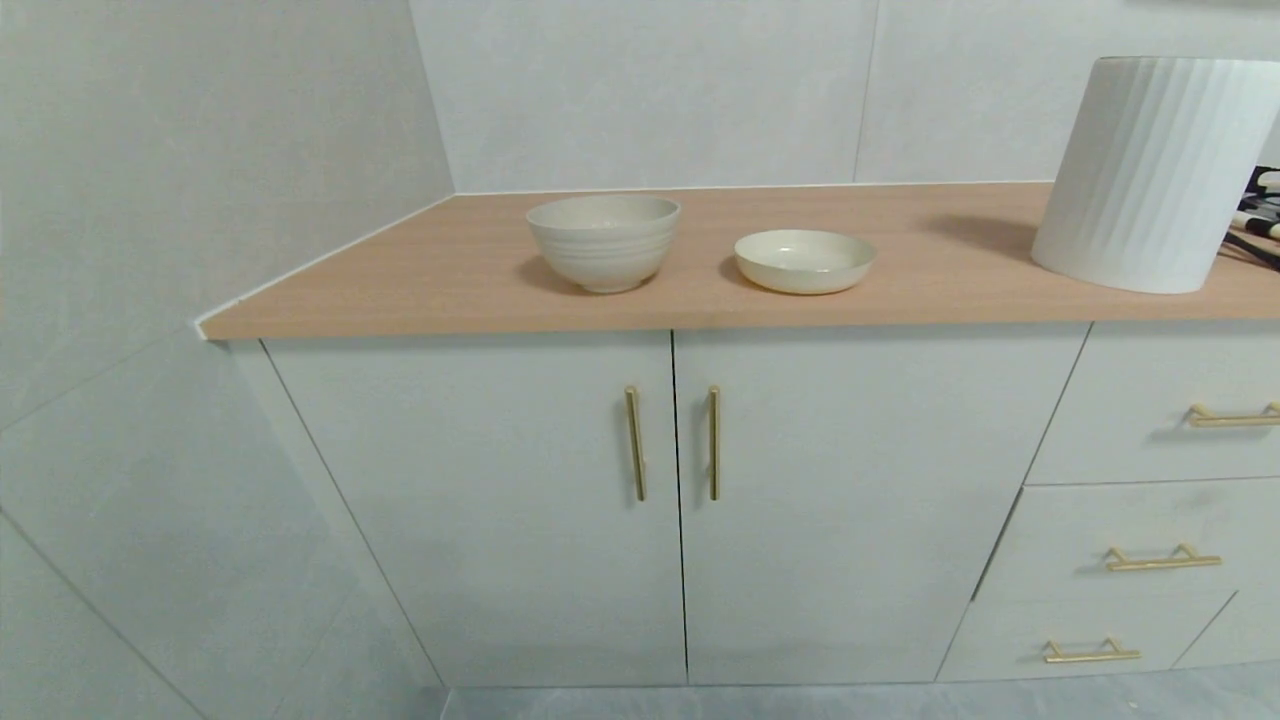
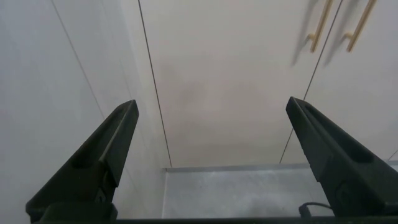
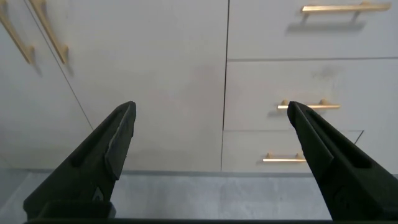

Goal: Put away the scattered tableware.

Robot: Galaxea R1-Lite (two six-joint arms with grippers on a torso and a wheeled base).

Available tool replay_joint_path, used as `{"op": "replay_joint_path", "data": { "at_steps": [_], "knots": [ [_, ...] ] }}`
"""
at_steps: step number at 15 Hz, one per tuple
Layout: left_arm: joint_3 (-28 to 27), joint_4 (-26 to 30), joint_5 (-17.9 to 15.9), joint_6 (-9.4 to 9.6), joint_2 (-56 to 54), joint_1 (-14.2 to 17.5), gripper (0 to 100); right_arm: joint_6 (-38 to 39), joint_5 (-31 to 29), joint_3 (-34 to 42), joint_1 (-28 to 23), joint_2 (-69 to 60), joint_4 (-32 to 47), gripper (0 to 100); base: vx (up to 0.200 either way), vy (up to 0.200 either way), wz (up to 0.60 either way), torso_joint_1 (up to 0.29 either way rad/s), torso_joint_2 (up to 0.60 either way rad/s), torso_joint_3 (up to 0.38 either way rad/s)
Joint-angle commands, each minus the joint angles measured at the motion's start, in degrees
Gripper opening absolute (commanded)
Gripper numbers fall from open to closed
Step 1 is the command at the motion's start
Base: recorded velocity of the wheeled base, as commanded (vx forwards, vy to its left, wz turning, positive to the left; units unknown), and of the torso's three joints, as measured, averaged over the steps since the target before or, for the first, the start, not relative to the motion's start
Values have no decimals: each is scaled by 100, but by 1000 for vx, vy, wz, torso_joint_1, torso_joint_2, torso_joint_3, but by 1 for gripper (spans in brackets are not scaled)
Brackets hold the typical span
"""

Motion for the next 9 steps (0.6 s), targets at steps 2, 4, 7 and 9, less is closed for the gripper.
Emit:
{"op": "replay_joint_path", "data": {
  "at_steps": [2, 4, 7, 9],
  "knots": [
    [-4, -1, 1, 0, 2, 2, 100, 0, 3, 0, 1, 9, -1, 100, 0, 0, 0, -39, 193, 161],
    [-4, -1, 1, 0, 2, 2, 100, 0, 3, 0, 1, 9, -1, 100, 0, 0, 0, -22, 63, 51],
    [-4, -1, 1, 0, 2, 2, 100, 0, 3, 0, 1, 9, -1, 100, 0, 0, 0, 0, 0, 0],
    [-4, -1, 1, -9, 2, 2, 100, -9, 12, 0, 1, 9, -1, 100, -200, 0, 0, 0, 5, 7]
  ]
}}
